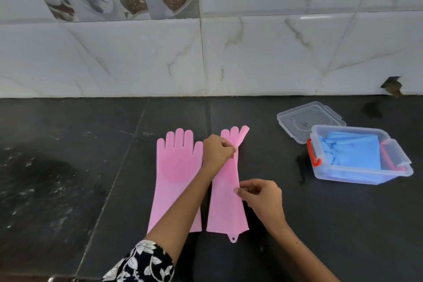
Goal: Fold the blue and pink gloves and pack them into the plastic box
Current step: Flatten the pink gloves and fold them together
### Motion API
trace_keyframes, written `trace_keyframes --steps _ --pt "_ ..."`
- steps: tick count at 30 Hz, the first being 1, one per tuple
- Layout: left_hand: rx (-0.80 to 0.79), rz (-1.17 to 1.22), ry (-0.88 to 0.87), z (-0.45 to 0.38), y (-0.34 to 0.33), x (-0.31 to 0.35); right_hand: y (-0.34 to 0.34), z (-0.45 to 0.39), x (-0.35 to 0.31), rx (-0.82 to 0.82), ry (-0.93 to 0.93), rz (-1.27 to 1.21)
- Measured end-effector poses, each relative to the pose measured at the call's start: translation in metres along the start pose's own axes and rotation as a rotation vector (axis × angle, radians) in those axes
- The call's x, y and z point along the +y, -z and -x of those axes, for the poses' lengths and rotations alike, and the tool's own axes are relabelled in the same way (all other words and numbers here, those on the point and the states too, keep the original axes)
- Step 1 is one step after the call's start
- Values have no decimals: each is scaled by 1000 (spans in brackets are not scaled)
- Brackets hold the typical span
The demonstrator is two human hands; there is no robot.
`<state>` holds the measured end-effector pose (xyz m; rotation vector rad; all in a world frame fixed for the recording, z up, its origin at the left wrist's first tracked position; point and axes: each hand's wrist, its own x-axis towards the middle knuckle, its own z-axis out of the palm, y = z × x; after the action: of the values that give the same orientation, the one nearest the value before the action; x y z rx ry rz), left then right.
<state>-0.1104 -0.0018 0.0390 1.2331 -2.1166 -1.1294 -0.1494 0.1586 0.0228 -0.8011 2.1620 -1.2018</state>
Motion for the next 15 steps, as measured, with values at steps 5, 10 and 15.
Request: trace_keyframes --steps 5,10,15 --pt "67 144 45 -3 70 -33 -48 5 -38 -53 111 -65" --pt "225 135 185 1 128 -99 -132 15 -67 -157 177 30" --pt "234 121 288 16 139 -149 -173 22 -61 -237 161 246"
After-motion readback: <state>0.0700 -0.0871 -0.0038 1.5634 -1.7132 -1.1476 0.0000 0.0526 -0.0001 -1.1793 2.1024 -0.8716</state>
